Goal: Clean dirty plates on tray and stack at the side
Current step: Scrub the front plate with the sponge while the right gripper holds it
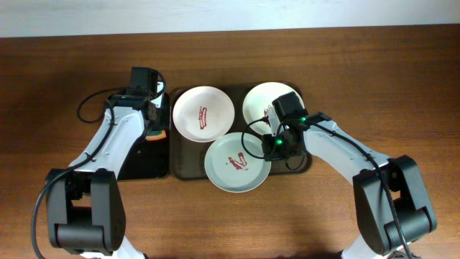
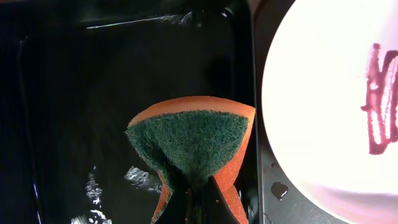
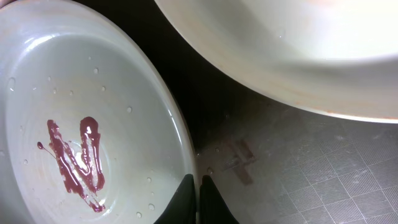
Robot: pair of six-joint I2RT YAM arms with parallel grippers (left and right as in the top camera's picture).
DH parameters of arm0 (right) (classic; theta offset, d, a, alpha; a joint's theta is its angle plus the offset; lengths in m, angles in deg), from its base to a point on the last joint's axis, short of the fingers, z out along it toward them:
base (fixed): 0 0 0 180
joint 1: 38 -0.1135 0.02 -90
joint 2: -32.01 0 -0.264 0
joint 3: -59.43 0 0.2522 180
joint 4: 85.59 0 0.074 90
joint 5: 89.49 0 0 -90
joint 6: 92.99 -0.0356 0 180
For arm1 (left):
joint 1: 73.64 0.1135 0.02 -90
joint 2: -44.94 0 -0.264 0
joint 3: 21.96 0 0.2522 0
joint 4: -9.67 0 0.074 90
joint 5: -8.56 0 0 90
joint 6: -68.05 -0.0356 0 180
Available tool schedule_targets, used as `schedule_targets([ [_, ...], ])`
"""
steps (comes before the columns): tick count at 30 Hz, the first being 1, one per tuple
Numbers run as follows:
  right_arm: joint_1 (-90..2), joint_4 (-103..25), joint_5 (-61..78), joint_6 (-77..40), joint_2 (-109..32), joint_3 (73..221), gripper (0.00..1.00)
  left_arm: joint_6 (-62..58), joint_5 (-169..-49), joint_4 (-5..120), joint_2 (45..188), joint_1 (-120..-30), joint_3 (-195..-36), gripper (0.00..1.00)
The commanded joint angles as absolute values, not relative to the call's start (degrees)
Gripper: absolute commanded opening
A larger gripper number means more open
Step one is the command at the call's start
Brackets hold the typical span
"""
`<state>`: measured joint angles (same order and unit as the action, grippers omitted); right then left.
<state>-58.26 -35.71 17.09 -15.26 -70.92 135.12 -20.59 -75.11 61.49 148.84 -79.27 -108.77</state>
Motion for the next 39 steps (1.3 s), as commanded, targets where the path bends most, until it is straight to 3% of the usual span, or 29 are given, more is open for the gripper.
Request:
schedule_targets([
  [1,-58.6,-35.6,16.4,-15.5,-71.4,136.3,0.04,-20.2,-77.7,62.6,146.8,-79.5,-110.7,0.0],
  [8,-58.6,-35.5,16.4,-15.5,-71.4,136.3,0.04,-20.6,-101.4,64.3,142.3,-80.5,-116.0,0.0],
  [16,-58.6,-35.4,16.4,-15.5,-71.4,136.3,0.04,-9.8,-116.3,64.8,146.3,-87.5,-116.0,0.0],
  [27,-58.6,-35.2,16.4,-15.5,-71.4,136.3,0.04,5.6,-122.7,66.6,157.1,-97.1,-115.6,0.0],
  [39,-58.6,-35.2,16.4,-15.5,-71.4,136.3,0.04,7.4,-126.7,66.8,161.2,-97.9,-114.5,0.0],
])
